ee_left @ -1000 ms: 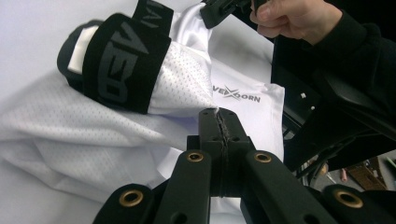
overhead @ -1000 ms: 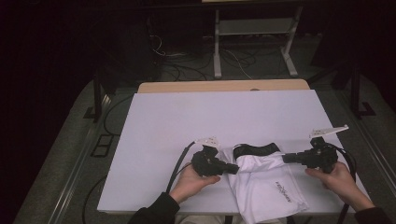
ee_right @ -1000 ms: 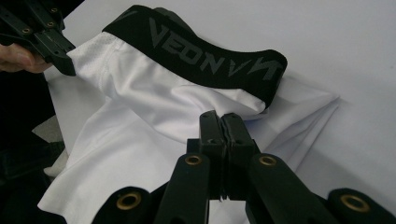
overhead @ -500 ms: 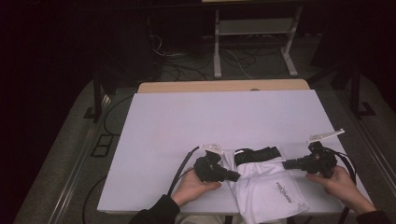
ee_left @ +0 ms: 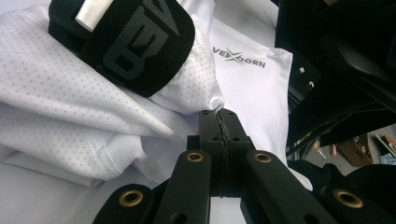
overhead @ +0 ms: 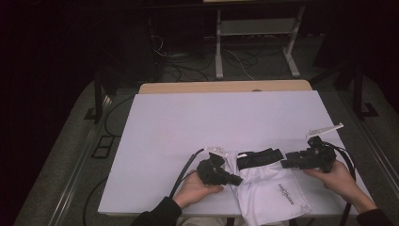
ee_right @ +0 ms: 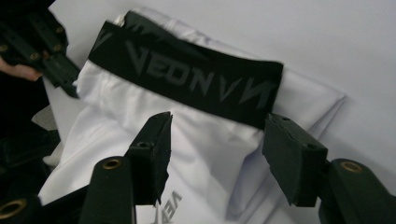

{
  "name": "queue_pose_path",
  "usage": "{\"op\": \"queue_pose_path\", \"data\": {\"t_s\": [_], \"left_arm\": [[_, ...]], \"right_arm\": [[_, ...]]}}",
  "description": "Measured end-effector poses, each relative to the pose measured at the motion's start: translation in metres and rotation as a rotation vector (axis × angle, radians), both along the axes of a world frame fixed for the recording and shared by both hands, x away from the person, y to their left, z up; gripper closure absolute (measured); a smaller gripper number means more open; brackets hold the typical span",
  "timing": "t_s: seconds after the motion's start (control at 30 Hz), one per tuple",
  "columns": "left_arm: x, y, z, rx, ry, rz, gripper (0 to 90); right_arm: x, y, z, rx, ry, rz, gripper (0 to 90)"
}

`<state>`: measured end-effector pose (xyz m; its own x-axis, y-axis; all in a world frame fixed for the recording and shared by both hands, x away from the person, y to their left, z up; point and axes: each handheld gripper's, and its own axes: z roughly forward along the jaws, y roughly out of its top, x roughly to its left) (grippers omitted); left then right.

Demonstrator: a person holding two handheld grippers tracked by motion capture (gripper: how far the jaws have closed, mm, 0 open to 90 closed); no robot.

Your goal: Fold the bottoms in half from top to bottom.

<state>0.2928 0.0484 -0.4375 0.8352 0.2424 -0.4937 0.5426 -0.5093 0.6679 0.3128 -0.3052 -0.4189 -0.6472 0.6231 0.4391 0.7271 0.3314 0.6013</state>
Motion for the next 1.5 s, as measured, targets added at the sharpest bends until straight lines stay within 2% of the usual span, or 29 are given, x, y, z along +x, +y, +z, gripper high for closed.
{"op": "queue_pose_path", "data": {"t_s": [0.3, 0.37, 0.47, 0.57, 0.77, 1.2, 1.33, 1.5], "left_arm": [[0.0, -0.001, -0.001, 0.003, 0.006, 0.004, 89.1], [0.0, -0.001, -0.001, 0.001, 0.008, 0.004, 89.1], [0.0, -0.001, -0.001, 0.002, 0.009, 0.004, 89.1], [0.0, -0.001, -0.001, 0.001, 0.009, 0.004, 89.1], [0.0, -0.001, -0.001, 0.0, 0.008, 0.003, 89.1], [0.0, -0.003, -0.002, 0.008, 0.006, -0.005, 89.1], [0.0, -0.003, -0.003, 0.009, 0.004, -0.008, 89.0], [0.0, -0.003, -0.002, 0.008, 0.004, -0.009, 89.0]], "right_arm": [[0.029, 0.005, -0.005, 0.007, 0.027, -0.005, 36.9], [0.035, 0.005, -0.009, 0.029, 0.044, 0.0, 36.9], [0.043, 0.006, -0.016, 0.023, 0.079, 0.005, 36.1], [0.048, 0.007, -0.018, 0.03, 0.093, 0.007, 36.3], [0.057, 0.012, -0.021, 0.027, 0.119, 0.018, 37.7], [0.065, 0.023, -0.026, 0.018, 0.169, 0.035, 38.1], [0.069, 0.028, -0.026, 0.014, 0.18, 0.034, 42.0], [0.069, 0.031, -0.026, -0.009, 0.179, 0.008, 57.3]]}}
